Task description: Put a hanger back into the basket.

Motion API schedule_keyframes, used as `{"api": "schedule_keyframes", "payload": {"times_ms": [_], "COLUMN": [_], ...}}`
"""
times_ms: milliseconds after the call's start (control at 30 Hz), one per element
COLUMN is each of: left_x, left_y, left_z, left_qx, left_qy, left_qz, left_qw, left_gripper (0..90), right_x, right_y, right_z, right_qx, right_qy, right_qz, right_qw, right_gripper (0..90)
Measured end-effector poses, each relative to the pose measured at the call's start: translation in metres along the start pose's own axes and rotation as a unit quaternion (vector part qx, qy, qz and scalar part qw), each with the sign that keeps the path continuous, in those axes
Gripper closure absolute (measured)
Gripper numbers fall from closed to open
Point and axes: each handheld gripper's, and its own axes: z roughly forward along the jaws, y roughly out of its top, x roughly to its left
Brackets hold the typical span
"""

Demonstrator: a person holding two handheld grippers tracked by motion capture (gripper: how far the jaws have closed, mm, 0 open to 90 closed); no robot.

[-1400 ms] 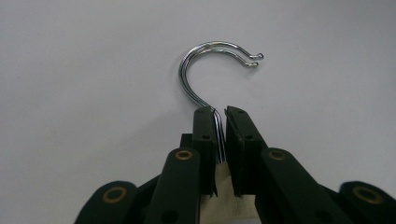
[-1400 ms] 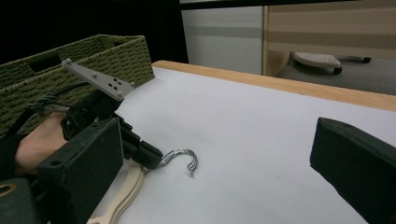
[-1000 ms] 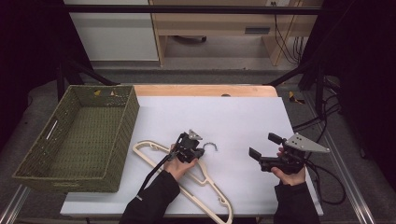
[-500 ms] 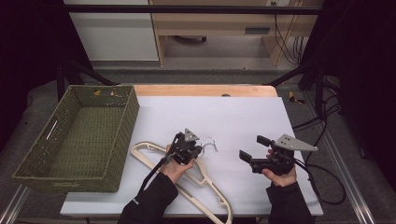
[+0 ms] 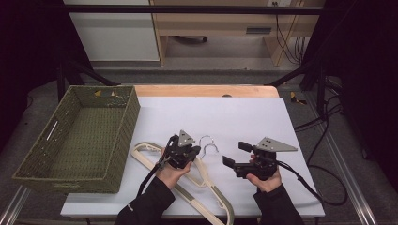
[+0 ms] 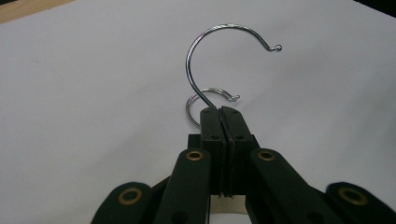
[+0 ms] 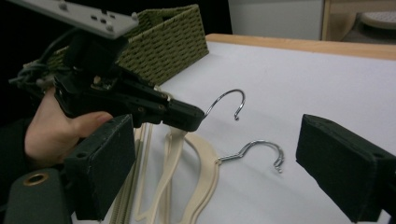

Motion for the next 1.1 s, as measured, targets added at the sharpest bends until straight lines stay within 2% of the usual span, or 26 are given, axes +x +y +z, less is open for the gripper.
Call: {"api": "schedule_keyframes", "payload": {"times_ms": [200, 333, 500, 700, 767, 933, 1067, 1100], "left_x": [-0.003, -0.004, -0.005, -0.003, -0.003, -0.004, -0.004, -0.004], "left_y": [0.0, -0.001, -0.003, -0.004, -0.005, -0.005, -0.005, -0.005], "left_z": [-0.012, -0.018, -0.023, -0.027, -0.029, -0.03, -0.031, -0.031], "left_qx": [-0.007, -0.01, -0.014, -0.017, -0.021, -0.022, -0.023, -0.023], "left_qy": [0.003, 0.002, 0.004, 0.006, 0.005, 0.006, 0.007, 0.006], "left_qz": [0.007, 0.009, 0.01, 0.009, 0.008, 0.01, 0.011, 0.011], "left_qw": [0.9999, 0.9999, 0.9998, 0.9998, 0.9997, 0.9997, 0.9996, 0.9997], "left_gripper": [88.4, 88.4, 88.4, 88.4, 88.4, 88.4, 88.4, 88.4], "right_x": [0.013, 0.016, 0.02, 0.028, 0.028, 0.029, 0.035, 0.037], "right_y": [-0.007, -0.011, -0.017, -0.028, -0.031, -0.034, -0.035, -0.036], "right_z": [0.019, 0.028, 0.039, 0.06, 0.065, 0.071, 0.077, 0.079], "right_qx": [0.025, 0.035, 0.056, 0.096, 0.108, 0.117, 0.127, 0.133], "right_qy": [0.014, 0.019, 0.023, 0.029, 0.024, 0.034, 0.047, 0.051], "right_qz": [0.002, 0.013, 0.007, 0.008, 0.009, 0.013, 0.008, 0.012], "right_qw": [0.9996, 0.9991, 0.9982, 0.995, 0.9938, 0.9925, 0.9907, 0.9898], "right_gripper": [17.0, 21.1, 26.4, 30.5, 33.2, 40.7, 45.4, 47.8]}}
